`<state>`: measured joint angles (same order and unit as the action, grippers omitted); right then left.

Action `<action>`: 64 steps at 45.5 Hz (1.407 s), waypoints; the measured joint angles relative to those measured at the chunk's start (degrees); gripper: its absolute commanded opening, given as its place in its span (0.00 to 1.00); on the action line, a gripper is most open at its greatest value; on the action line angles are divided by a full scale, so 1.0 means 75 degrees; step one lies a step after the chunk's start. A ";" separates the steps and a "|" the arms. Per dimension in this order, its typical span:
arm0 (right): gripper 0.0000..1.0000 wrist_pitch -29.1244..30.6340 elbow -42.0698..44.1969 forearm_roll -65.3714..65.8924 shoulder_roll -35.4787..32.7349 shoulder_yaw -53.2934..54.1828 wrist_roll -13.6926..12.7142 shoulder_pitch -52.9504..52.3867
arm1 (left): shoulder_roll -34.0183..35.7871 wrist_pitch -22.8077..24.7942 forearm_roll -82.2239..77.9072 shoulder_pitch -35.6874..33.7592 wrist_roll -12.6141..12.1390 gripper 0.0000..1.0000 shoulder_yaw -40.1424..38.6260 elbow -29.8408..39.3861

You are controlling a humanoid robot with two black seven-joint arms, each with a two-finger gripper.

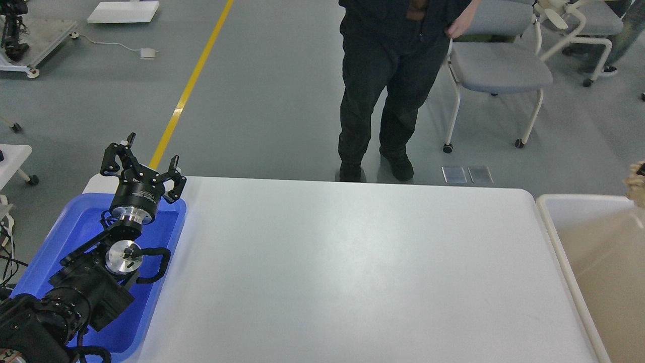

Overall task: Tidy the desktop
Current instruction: 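Lift the paper ball with the right gripper and carry it over the white bin, then lower the right gripper into the white bin and release the paper ball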

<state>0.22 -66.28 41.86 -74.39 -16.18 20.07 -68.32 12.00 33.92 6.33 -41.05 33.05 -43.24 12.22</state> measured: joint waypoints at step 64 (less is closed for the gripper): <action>0.00 -0.1383 0.7544 -0.6454 0.6446 0.4132 -0.3307 0.3718 | -0.0004 0.0000 0.0000 0.0000 0.0000 1.00 0.0000 -0.0011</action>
<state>-10.16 -9.70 -6.54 -26.04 14.81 -4.73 -40.44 11.97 33.92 6.33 -41.04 33.05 -43.24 12.14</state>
